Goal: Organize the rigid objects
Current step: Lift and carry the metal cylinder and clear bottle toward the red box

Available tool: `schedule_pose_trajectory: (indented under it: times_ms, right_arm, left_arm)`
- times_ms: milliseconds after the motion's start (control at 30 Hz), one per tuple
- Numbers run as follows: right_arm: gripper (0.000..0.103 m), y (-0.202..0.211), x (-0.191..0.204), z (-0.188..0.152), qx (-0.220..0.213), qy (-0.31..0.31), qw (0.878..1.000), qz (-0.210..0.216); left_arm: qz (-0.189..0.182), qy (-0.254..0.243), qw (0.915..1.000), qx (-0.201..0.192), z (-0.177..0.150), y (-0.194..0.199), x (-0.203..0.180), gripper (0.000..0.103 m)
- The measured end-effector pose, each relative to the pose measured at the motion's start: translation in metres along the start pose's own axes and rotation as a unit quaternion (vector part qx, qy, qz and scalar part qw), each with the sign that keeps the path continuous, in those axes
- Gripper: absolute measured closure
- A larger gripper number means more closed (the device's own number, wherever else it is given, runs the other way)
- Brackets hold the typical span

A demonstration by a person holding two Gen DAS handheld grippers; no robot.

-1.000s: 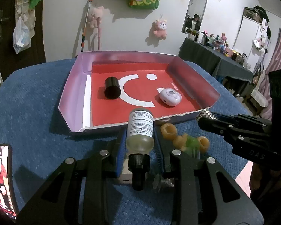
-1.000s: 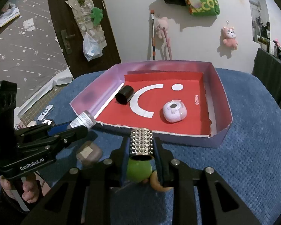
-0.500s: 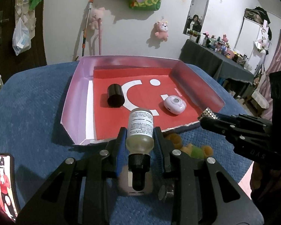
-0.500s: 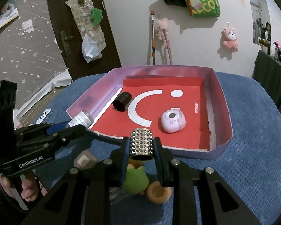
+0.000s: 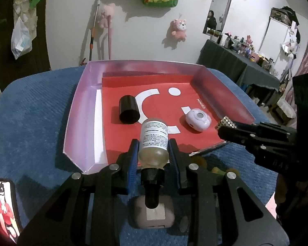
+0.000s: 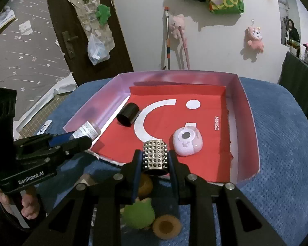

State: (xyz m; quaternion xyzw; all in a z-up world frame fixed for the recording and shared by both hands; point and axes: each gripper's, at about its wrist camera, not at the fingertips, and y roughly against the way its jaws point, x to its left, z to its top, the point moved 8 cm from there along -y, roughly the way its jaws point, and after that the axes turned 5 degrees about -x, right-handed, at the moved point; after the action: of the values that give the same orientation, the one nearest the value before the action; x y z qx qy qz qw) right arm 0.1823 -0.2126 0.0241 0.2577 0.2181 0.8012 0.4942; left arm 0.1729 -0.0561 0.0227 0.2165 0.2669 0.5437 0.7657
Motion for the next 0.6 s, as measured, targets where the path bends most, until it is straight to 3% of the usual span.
schedule_pose_trajectory:
  times_ms: [600]
  right_arm:
    - [0.076, -0.039, -0.014, 0.003, 0.046, -0.008, 0.999, 0.006]
  left_arm:
    - [0.012, 0.001, 0.9985, 0.053, -0.005, -0.04, 0.01, 0.076]
